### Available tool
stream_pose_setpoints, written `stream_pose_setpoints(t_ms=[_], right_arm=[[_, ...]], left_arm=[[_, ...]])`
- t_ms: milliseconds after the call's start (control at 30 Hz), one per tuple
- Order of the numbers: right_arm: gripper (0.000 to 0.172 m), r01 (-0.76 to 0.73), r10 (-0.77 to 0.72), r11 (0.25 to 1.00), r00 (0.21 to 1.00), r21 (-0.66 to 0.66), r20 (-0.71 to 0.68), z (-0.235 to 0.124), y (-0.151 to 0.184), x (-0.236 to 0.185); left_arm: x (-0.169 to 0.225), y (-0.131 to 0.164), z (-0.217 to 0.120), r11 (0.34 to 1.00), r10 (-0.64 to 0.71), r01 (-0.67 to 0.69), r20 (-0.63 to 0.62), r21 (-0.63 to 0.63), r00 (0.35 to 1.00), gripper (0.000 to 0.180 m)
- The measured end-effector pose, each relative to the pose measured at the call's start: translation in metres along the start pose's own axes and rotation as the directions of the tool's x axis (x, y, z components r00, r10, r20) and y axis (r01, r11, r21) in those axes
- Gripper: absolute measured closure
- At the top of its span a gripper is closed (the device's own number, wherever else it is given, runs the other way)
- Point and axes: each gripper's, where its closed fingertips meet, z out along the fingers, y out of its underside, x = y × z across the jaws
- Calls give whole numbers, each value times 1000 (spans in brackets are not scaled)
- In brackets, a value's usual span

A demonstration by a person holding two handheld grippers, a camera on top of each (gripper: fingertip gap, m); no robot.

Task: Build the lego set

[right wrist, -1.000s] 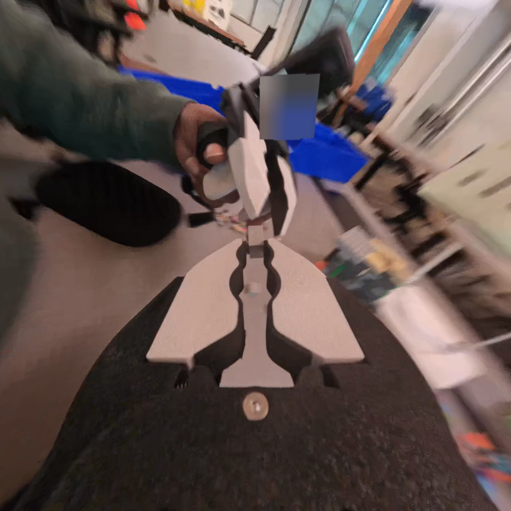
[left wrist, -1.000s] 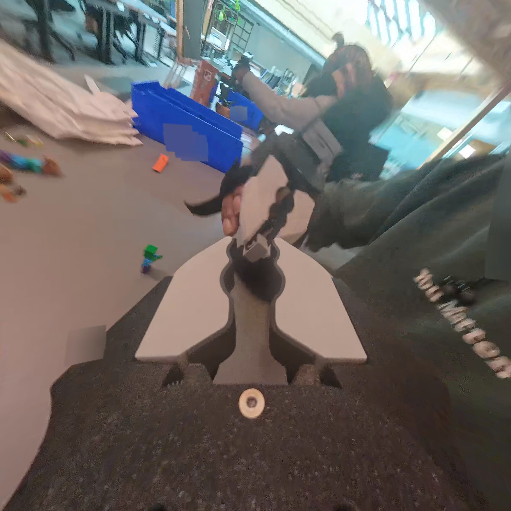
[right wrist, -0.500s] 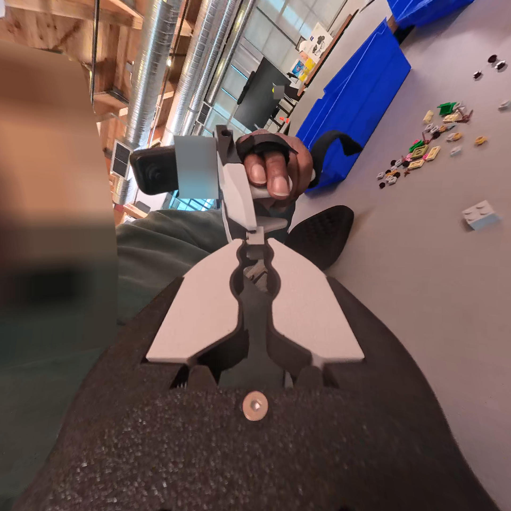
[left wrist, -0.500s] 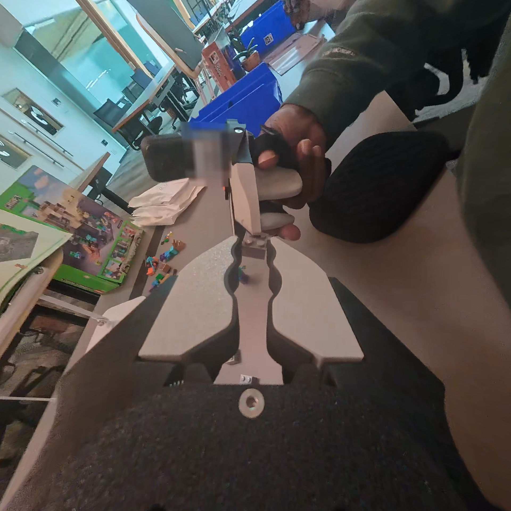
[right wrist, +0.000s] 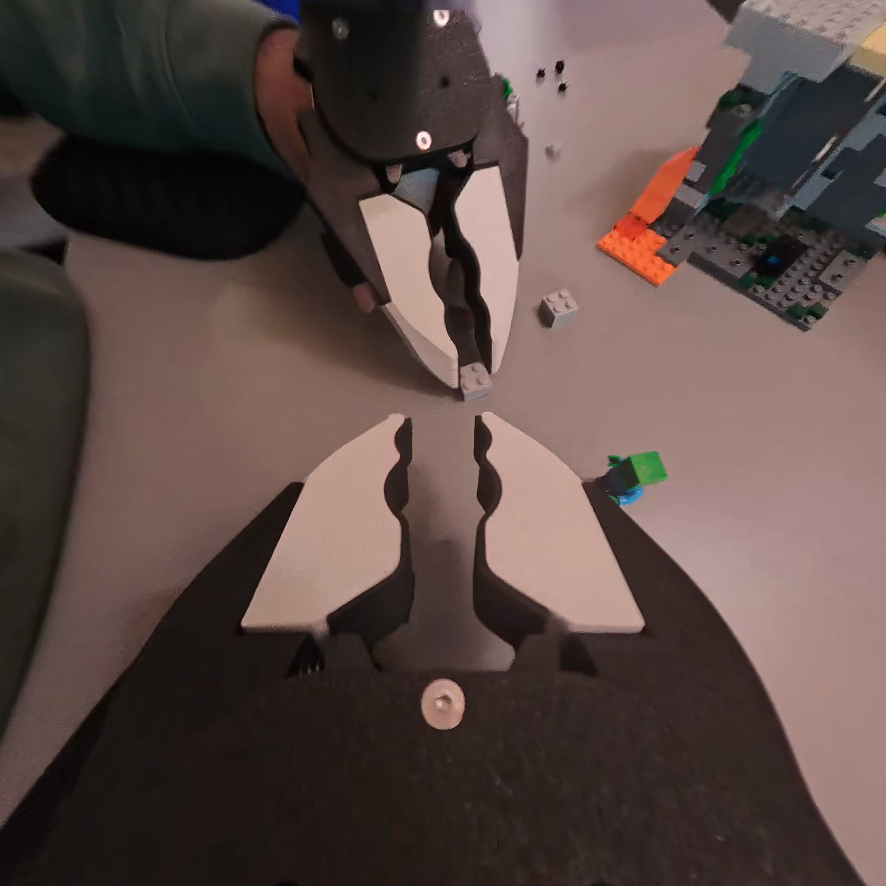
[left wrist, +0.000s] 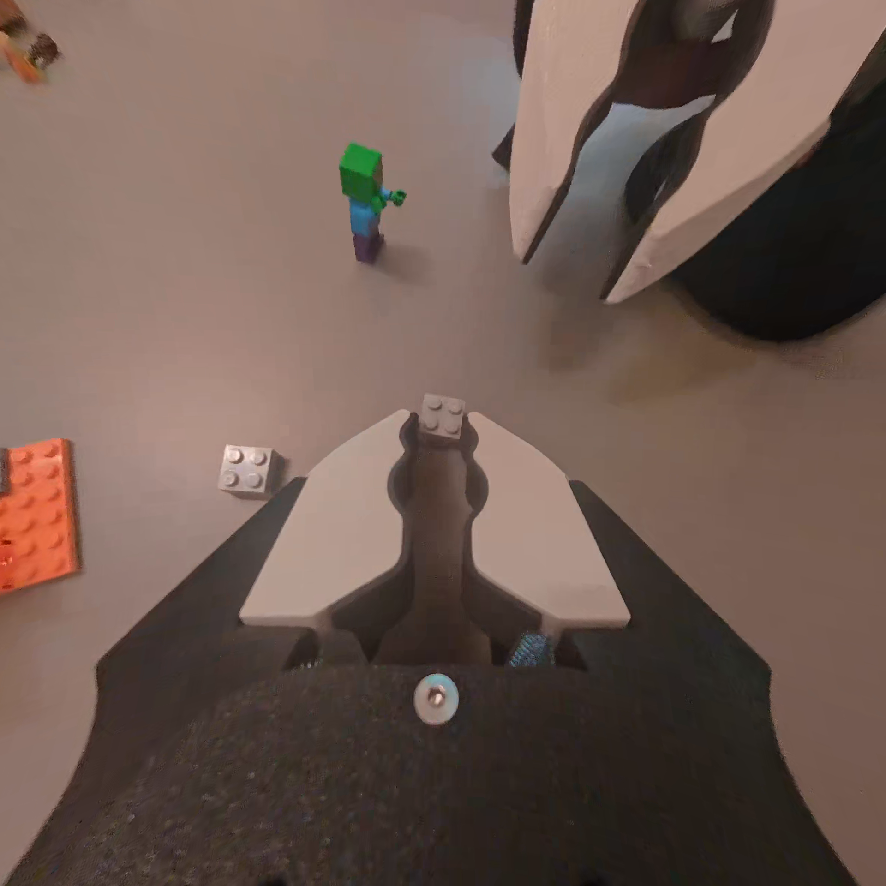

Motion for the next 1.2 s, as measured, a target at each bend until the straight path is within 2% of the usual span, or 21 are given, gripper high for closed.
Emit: stream_pose_setpoints(t_ms=[167, 300, 467, 567, 667, 733, 833, 900, 1000, 1033, 1100, 1200], right_arm=[[147, 19, -19, 1000, 1000, 0, 9, 8, -2, -2], [148, 5, -5, 1000, 1000, 31, 2, 9, -6, 1], [148, -13, 13, 995, 1000, 99, -1, 9, -14, 2], [148, -35, 33, 991, 999, 133, 14, 9, -18, 1], [148, -24, 24, 989, 1000, 149, 1, 7, -20, 1], [149, -21, 23, 987, 1000, 157, -6, 5, -21, 1], [149, -28, 29, 985, 1000, 170, -5, 3, -22, 0], [150, -32, 33, 984, 999, 177, -4, 3, -22, 0], [150, -38, 39, 982, 999, 186, -1, 2, -22, 0], [150, -41, 41, 981, 999, 188, 1, 2, -23, 0], [150, -39, 40, 982, 999, 186, -2, 2, -24, -1], [151, -33, 35, 983, 999, 180, -9, 1, -23, -2]], left_arm=[[0, 0, -3, 1000, 26, -26, 17, -11, 1000, 155], [-1, -13, -27, 998, 61, -64, 87, 25, 994, 152], [-5, -30, -105, 993, 56, -78, 232, 88, 971, 152], [-21, -18, -170, 996, 10, -41, 372, 77, 928, 156], [-40, 15, -241, 999, -39, 37, 512, 13, 858, 157], [-53, 52, -288, 989, -66, 133, 596, -69, 800, 156], [-67, 121, -352, 925, -109, 326, 682, -197, 723, 156], [-70, 170, -383, 851, -145, 446, 694, -276, 706, 155], [-67, 239, -409, 729, -123, 517, 657, -449, 744, 156], [-63, 257, -412, 696, -113, 505, 617, -511, 779, 155], [-57, 282, -416, 629, -94, 487, 563, -606, 821, 155], [-55, 298, -413, 585, -54, 409, 470, -700, 881, 154]])
